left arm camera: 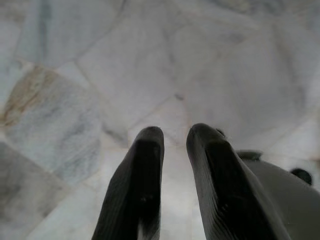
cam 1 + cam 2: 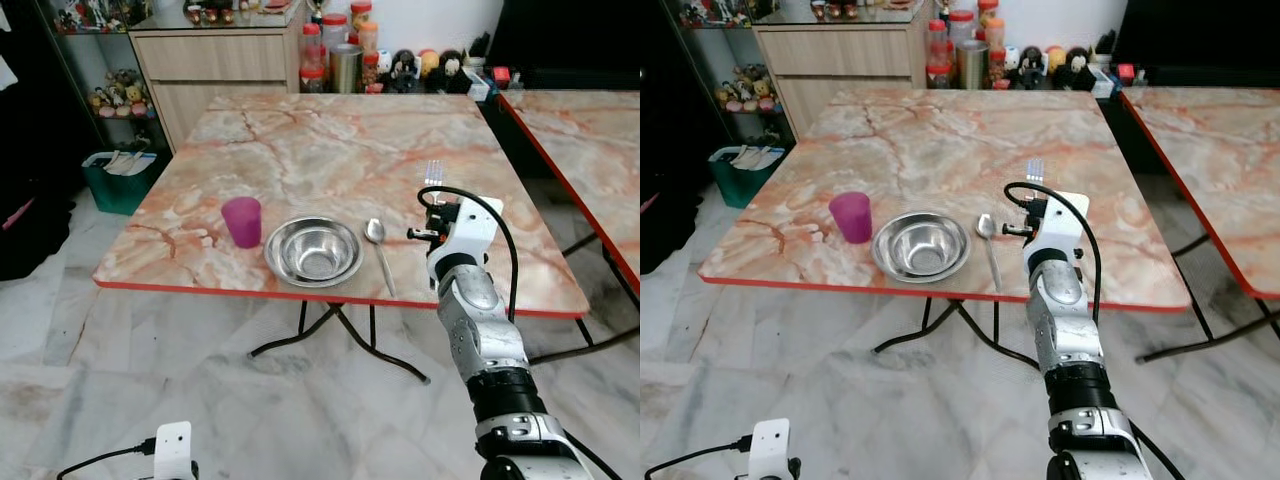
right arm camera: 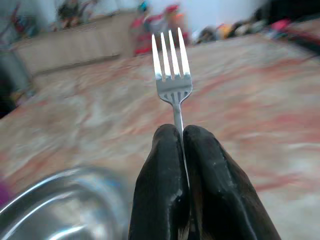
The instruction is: Setting the table
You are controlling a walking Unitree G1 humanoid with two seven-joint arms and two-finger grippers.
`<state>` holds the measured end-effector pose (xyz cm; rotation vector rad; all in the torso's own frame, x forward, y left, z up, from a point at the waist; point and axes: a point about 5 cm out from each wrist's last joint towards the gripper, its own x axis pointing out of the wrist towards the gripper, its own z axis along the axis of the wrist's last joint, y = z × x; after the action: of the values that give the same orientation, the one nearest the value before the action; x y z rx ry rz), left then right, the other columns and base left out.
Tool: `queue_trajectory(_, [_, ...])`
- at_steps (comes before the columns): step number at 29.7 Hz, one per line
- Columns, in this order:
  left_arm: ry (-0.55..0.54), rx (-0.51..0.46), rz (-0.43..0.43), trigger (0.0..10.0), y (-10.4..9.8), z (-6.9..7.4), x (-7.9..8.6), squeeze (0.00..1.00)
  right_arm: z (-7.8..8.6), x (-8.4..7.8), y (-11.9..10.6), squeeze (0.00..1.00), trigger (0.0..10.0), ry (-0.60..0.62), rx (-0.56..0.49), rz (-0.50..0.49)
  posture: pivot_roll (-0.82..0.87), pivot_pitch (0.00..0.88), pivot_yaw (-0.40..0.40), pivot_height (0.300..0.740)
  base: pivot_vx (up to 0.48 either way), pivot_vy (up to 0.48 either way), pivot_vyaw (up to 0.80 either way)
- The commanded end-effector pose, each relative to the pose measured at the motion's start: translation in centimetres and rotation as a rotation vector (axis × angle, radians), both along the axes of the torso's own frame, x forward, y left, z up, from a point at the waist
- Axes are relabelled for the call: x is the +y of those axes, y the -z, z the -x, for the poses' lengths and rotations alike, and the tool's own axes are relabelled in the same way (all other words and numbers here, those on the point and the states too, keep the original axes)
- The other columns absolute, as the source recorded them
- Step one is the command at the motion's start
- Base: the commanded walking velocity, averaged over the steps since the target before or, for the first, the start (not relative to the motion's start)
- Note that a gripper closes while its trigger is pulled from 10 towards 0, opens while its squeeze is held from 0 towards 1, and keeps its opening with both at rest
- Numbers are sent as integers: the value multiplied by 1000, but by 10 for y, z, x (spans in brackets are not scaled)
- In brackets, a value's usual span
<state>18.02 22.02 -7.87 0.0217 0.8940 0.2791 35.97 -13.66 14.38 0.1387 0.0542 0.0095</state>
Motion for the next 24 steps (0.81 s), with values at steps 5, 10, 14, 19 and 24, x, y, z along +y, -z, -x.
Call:
queue_trajectory(5, [5, 7, 1, 10000, 0, 0, 0, 0, 3, -7, 2, 0, 10000, 20, 20, 14, 4, 51, 9, 740, 336, 0, 0])
queue_trajectory(10, [6, 7, 1, 10000, 1, 0, -1, 0, 5, -9, 1, 0, 10000, 26, 22, 17, 3, 52, 9, 740, 337, 0, 0])
queue_trajectory(14, [7, 7, 1, 10000, 1, 1, -1, 0, 5, -10, 0, 0, 10000, 31, 26, 19, 1, 53, 9, 740, 337, 0, 0])
queue_trajectory(19, [8, 6, 1, 10000, 1, 1, -1, 0, 8, -11, 3, 0, 10000, 35, 40, 21, -1, 52, 9, 740, 335, 0, 0])
queue_trajectory(24, [7, 5, 1, 10000, 0, 0, -1, 0, 9, -10, 3, 0, 10000, 33, 44, 21, -1, 52, 9, 740, 337, 0, 0])
